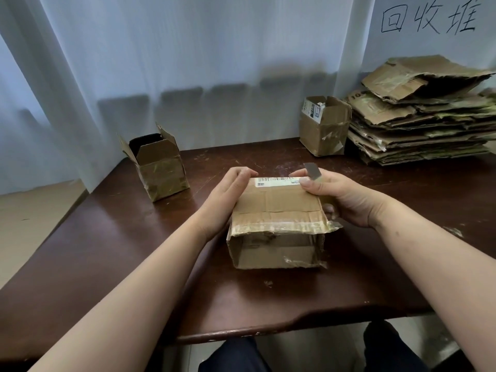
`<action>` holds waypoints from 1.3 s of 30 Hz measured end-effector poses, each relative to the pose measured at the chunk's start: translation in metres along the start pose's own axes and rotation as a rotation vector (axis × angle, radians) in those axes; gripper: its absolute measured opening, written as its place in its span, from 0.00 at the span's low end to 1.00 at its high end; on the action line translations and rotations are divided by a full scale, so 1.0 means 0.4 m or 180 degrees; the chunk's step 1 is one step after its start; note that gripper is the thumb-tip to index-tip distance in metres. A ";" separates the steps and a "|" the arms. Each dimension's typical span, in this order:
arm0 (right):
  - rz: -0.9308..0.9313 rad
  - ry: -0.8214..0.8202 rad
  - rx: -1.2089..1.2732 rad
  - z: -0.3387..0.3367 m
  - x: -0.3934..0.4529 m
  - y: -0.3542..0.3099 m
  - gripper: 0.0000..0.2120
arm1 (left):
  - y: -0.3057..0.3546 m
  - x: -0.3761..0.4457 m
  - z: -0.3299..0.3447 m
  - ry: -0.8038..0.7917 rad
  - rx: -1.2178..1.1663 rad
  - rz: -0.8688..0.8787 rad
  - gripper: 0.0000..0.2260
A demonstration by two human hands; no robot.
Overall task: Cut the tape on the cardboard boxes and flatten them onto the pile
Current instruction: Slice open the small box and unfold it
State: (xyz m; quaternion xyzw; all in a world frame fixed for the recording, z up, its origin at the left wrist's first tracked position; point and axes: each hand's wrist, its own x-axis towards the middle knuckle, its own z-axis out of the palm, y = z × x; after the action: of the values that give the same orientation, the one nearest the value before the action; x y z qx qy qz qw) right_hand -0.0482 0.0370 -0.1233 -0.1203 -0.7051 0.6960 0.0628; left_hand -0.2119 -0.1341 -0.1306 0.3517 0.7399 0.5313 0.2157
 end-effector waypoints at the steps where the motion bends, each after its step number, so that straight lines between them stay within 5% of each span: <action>1: -0.0015 0.0101 -0.0078 -0.002 -0.002 -0.001 0.27 | 0.006 -0.015 -0.005 0.0019 0.0213 0.0113 0.15; 6: 0.0070 0.0546 -0.0231 -0.032 -0.037 0.021 0.27 | 0.015 -0.060 0.026 -0.0074 0.0937 0.0335 0.26; 11: 0.0220 0.1366 -0.1876 -0.087 -0.074 0.062 0.33 | -0.015 -0.063 0.152 -0.0030 0.3624 0.0600 0.32; 17: 0.0169 0.1640 -0.4115 -0.010 -0.099 0.079 0.21 | -0.007 -0.059 0.164 -0.0212 0.3568 0.0626 0.30; 20: 0.0050 0.1813 -0.4255 -0.009 -0.101 0.087 0.21 | 0.011 -0.081 0.168 -0.0047 0.3609 0.1007 0.28; 23: -0.0073 0.2002 -0.4080 -0.015 -0.097 0.099 0.22 | 0.026 -0.116 0.168 -0.0346 0.3106 0.0709 0.28; 26: -0.0757 0.2290 -0.3664 -0.016 -0.095 0.100 0.14 | 0.010 -0.149 0.183 -0.0791 0.3558 0.0582 0.31; 30: -0.1325 0.2226 -0.3698 0.023 -0.073 0.066 0.08 | 0.002 -0.108 0.175 -0.0527 0.3713 0.0606 0.29; 34: -0.0533 0.1418 -0.3430 0.065 -0.041 0.078 0.16 | 0.009 -0.090 0.163 0.0133 0.3660 0.0851 0.22; 39: 0.0041 0.1128 -0.3906 0.073 -0.009 0.091 0.24 | -0.024 -0.100 0.119 -0.0634 0.3636 0.0391 0.30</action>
State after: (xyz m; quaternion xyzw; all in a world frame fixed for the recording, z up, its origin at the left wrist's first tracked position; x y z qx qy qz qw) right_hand -0.0494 0.0079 -0.1599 -0.2519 -0.9536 0.1356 0.0939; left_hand -0.1554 -0.1356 -0.1579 0.5028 0.8636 0.0239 0.0292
